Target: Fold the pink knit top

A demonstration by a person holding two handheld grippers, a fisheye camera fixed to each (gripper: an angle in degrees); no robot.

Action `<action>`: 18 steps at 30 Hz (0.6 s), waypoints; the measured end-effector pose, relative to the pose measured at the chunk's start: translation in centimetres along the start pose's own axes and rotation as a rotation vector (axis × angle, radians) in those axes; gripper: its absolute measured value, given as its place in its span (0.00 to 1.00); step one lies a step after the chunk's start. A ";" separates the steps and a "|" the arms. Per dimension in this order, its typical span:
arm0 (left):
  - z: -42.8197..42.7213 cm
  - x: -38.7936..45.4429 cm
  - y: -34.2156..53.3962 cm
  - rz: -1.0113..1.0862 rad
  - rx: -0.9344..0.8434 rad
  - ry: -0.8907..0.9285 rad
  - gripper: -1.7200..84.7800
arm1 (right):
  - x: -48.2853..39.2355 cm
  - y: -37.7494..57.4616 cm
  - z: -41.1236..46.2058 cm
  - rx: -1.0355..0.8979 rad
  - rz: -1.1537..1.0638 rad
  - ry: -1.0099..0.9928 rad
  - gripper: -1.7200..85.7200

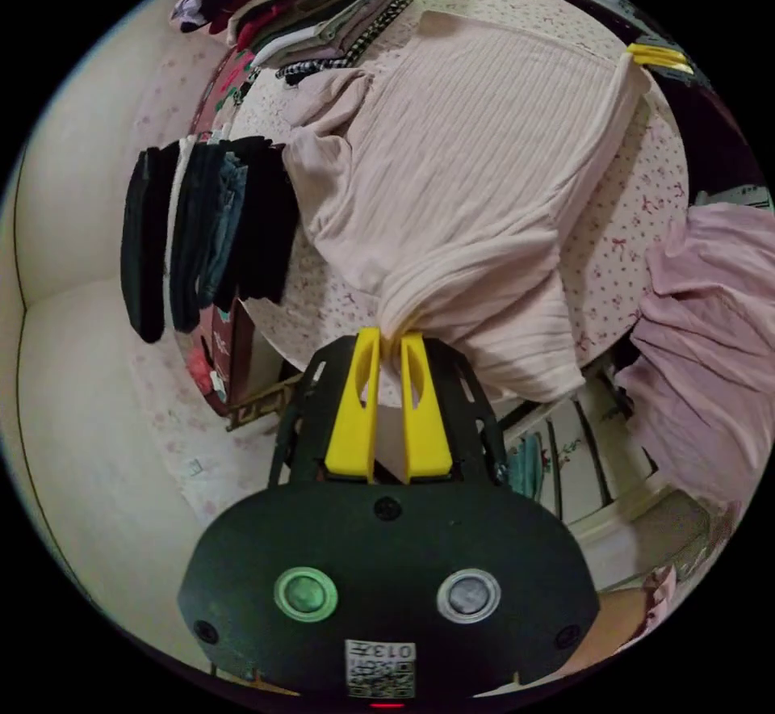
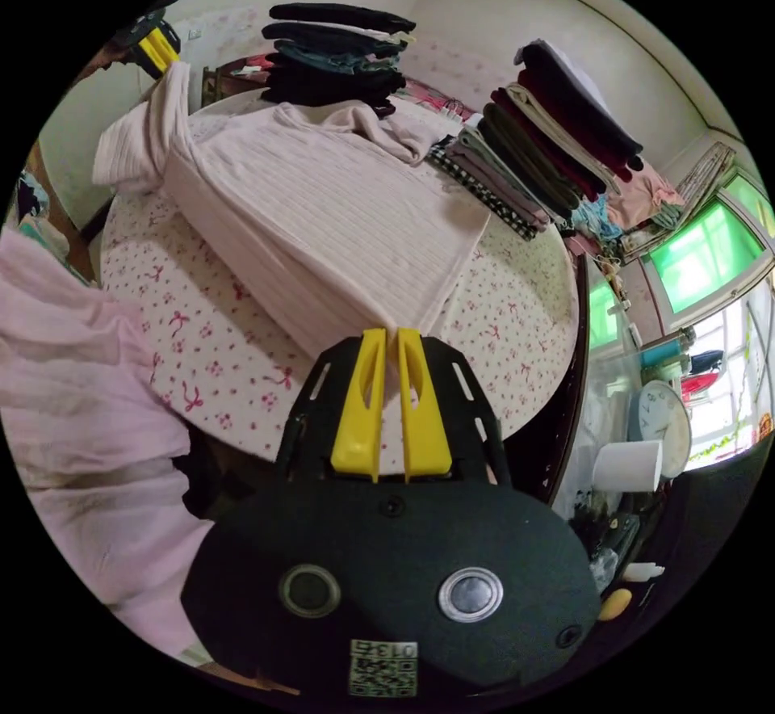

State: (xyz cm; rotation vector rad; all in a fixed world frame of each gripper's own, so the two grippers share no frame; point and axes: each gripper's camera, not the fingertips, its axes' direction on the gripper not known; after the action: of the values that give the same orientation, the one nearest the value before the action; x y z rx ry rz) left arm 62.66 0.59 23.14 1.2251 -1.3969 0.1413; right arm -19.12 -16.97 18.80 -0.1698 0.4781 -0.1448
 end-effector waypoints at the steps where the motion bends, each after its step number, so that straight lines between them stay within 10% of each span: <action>1: 0.9 -1.0 -1.9 0.020 -0.012 -0.021 0.07 | 0.5 -0.7 0.7 -0.009 -0.002 -0.007 0.05; 8: 10.1 -5.0 -9.0 -0.080 -0.095 -0.008 0.09 | 4.8 -6.9 12.1 -0.230 0.097 -0.147 0.06; 18: 10.8 -6.3 8.9 -0.442 0.262 0.432 0.08 | 7.7 -10.5 11.4 -0.016 0.216 -0.254 0.11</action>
State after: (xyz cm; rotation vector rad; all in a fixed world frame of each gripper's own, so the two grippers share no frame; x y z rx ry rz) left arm 47.61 0.46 20.15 1.5816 -0.7295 0.2683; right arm -8.12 -27.12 27.40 -0.1487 0.2422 0.0917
